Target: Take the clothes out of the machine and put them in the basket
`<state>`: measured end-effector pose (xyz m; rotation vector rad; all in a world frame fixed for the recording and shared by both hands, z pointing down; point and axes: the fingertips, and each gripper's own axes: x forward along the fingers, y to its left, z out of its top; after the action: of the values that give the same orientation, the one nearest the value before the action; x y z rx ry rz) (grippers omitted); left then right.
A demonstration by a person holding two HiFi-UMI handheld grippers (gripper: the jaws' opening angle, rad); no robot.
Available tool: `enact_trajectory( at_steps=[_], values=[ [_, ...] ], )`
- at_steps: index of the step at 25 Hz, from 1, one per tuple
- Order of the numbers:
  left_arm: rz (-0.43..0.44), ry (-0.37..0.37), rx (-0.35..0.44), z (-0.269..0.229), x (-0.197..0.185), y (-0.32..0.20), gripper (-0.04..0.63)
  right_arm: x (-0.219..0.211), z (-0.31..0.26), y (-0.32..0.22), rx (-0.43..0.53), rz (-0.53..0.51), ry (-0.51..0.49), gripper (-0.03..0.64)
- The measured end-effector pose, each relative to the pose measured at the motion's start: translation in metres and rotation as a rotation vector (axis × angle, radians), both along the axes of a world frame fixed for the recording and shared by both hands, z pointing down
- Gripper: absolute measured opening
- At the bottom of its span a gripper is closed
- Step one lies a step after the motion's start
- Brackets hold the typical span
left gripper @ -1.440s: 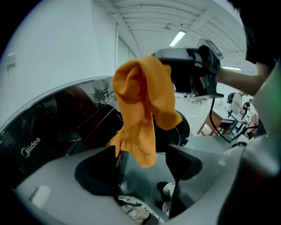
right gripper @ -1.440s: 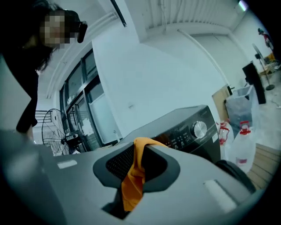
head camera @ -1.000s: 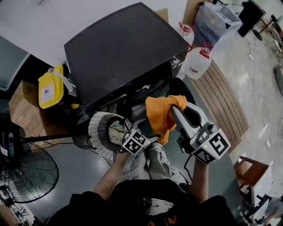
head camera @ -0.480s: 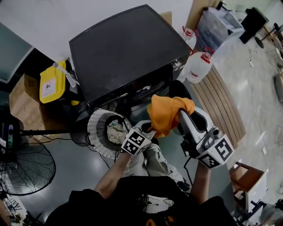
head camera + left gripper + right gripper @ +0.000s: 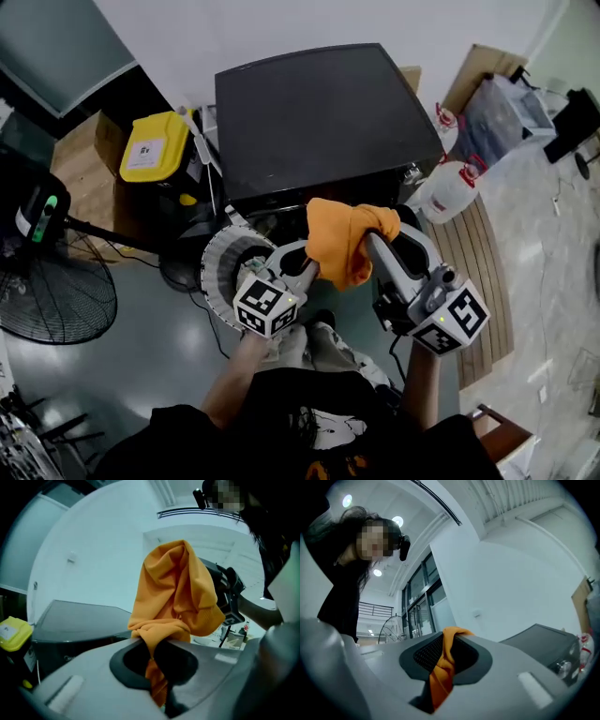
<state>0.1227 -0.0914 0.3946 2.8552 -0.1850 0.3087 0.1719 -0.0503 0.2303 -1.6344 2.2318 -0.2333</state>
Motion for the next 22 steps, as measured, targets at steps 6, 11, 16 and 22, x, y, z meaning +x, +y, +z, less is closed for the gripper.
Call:
enact_trajectory(
  at_steps=[6, 11, 16, 22],
  values=[
    [-0.199, 0.103, 0.040, -0.048, -0.059, -0.030, 0.012, -0.048, -0.026, -0.030, 0.068, -0.197, 0.006, 0.081],
    [-0.354, 0.132, 0.118, -0.084, -0.119, -0.044, 0.012, -0.106, -0.041, -0.053, 0.097, -0.389, 0.009, 0.080],
    [-0.494, 0.131, 0.179, -0.108, -0.187, -0.060, 0.012, -0.173, -0.046, -0.074, 0.113, -0.537, 0.020, 0.081],
    [-0.613, 0.091, 0.178, -0.101, -0.267, -0.074, 0.012, -0.251, -0.036, -0.092, 0.083, -0.665, 0.023, 0.080]
  ],
)
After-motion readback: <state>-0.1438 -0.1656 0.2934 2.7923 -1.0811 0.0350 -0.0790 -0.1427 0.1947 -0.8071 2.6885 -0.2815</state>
